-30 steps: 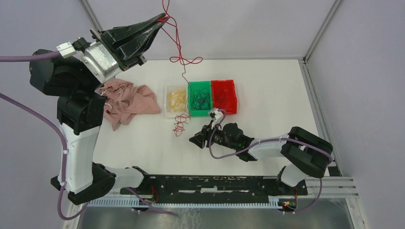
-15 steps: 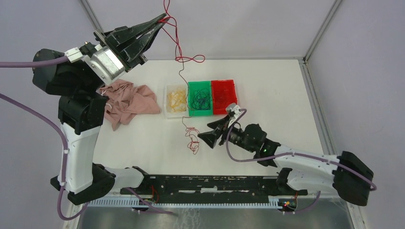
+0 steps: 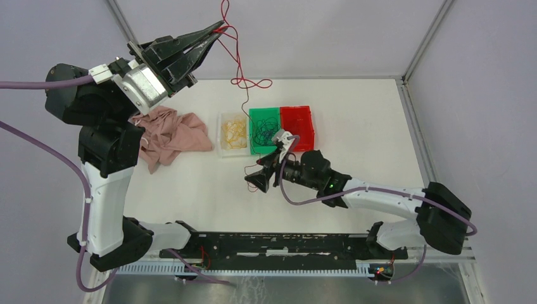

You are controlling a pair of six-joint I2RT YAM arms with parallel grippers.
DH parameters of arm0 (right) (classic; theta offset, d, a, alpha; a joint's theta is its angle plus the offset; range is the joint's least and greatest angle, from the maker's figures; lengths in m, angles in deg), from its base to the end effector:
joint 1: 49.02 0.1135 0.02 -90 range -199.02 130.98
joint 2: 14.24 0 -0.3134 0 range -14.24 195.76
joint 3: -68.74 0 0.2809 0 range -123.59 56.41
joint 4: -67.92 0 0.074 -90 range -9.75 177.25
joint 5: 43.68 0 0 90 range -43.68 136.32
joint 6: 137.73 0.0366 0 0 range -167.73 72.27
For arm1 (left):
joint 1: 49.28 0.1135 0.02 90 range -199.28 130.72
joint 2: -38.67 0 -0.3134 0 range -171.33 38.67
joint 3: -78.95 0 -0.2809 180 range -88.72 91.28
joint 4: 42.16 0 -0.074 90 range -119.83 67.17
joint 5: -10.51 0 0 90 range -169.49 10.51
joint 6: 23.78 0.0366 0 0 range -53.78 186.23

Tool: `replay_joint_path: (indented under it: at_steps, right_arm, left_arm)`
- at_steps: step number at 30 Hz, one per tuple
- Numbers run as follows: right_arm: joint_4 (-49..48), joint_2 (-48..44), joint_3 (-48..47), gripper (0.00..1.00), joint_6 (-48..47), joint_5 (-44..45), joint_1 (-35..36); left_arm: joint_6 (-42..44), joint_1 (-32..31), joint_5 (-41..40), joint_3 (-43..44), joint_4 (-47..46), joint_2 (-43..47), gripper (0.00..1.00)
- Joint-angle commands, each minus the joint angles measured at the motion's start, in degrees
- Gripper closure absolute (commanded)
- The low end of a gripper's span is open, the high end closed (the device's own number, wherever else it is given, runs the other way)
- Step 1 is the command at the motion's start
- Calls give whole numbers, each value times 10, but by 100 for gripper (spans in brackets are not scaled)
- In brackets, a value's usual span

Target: Untangle the cables

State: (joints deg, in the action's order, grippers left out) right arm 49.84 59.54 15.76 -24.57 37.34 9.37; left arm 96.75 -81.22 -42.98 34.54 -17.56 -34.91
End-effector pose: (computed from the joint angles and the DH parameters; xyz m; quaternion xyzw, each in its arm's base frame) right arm 0.1550 0.2628 0.3094 -0.2698 0.6713 0.4922 0.4840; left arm 0.1119 -0.0954 0.7250 0.4583 0.2141 -0.1492 0.8496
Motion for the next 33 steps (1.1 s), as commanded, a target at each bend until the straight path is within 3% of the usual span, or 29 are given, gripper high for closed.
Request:
replay_joint_path:
  at_steps: [1, 8, 16, 22, 26, 33]
  right_arm:
    - [-62, 60, -38, 22, 8, 21, 1]
    - [-109, 167, -20, 39, 40, 99, 1]
    - [-188, 224, 59, 44, 87, 162, 1]
    - [-219, 244, 94, 40, 108, 180, 1]
    - [-243, 232, 113, 33, 116, 181, 1]
    - [-111, 65, 103, 20, 78, 205, 0]
  left_arm:
    - [-9, 2, 8, 26, -15, -6, 97]
    - [-14, 2, 5, 45, -29, -11, 97]
    - [-4, 1, -36, 57, -123, -18, 97]
    - [14, 2, -94, 55, -208, -21, 97]
    - [14, 2, -74, 48, -159, -18, 97]
    - [19, 2, -40, -68, -106, 15, 97]
